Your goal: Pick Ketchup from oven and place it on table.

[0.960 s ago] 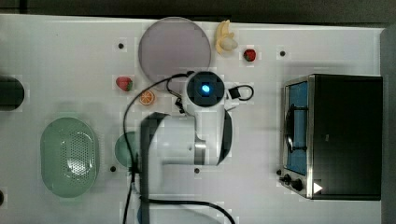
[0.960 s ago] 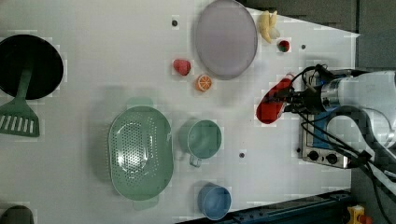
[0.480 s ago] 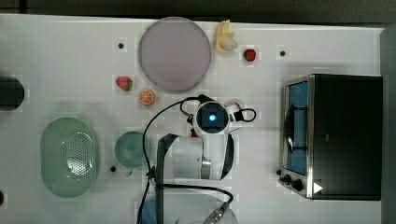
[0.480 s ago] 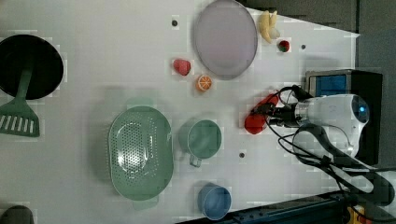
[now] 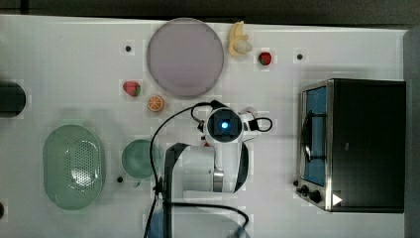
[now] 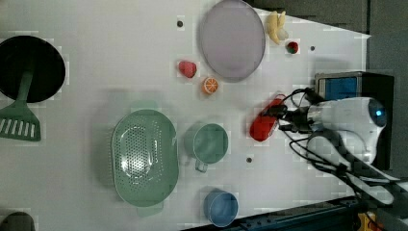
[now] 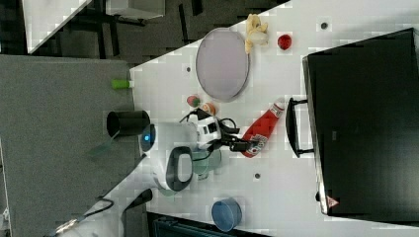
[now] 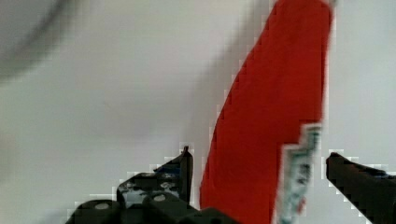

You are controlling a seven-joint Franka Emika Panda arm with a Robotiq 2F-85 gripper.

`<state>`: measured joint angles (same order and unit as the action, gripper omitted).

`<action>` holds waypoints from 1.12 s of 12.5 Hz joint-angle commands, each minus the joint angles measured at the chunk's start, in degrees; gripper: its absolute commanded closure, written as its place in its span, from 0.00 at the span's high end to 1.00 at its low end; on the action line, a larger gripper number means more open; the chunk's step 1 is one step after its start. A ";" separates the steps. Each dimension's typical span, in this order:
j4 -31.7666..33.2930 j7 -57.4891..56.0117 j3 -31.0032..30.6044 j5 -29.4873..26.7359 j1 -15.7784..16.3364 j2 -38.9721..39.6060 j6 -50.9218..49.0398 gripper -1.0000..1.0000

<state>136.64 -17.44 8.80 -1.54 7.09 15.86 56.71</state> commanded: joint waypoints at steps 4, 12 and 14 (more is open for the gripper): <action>-20.59 14.05 1.96 -1.41 -1.19 -17.55 -27.25 1.00; -45.10 17.52 3.03 2.70 -1.24 -18.35 -57.80 1.00; -46.06 17.52 2.91 2.70 -1.22 -18.38 -57.69 1.00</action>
<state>90.48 -1.76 13.72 -0.14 5.26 -5.42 -0.41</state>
